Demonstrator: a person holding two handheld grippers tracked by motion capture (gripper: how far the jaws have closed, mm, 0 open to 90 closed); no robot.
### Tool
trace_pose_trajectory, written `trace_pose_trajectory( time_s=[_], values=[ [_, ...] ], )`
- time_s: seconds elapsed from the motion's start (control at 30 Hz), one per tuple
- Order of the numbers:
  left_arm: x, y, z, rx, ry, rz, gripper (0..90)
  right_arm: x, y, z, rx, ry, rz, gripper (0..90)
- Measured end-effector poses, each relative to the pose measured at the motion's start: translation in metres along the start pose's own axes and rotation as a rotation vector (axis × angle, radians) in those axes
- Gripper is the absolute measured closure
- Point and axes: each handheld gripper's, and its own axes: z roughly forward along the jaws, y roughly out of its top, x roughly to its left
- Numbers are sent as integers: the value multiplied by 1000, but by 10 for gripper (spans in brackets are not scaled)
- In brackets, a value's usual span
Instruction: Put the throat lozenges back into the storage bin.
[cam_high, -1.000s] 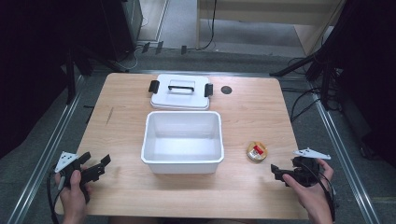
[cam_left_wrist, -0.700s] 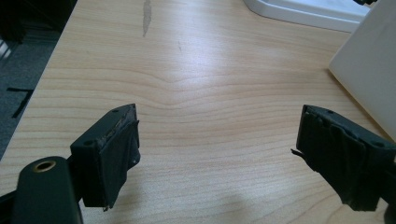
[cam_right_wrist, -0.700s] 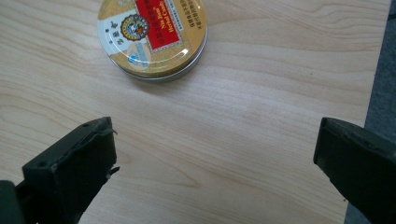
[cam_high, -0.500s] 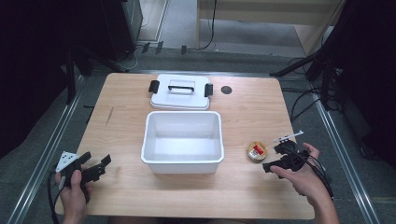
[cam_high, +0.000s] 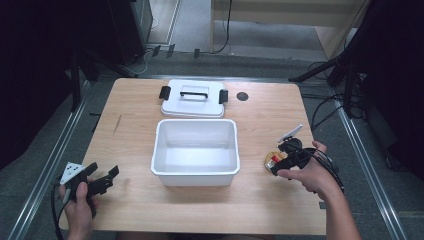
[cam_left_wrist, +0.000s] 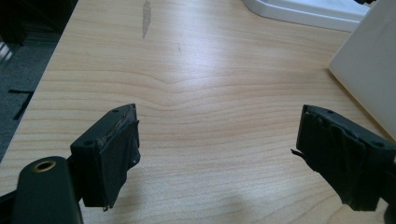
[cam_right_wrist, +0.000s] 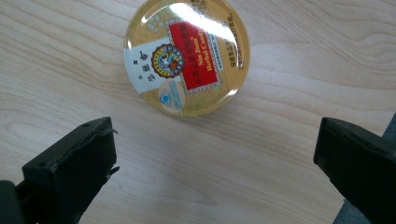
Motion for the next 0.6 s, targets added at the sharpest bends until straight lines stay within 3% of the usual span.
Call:
trace_pose_trajectory(
  time_s=[0.17, 0.33, 0.53, 0.6],
  values=[
    [0, 0, 0, 1, -2, 0, 139, 6, 13, -1, 67, 0, -9, 0],
    [-1, 0, 1, 2, -2, 4, 140, 10, 25, -2, 86, 6, -3, 0],
    [-1, 0, 1, 1, -3, 3, 140, 18, 37, 9, 126, 14, -17, 0],
    [-1, 0, 1, 1, -3, 3, 140, 20, 44, 16, 146, 12, 3, 0]
  ],
)
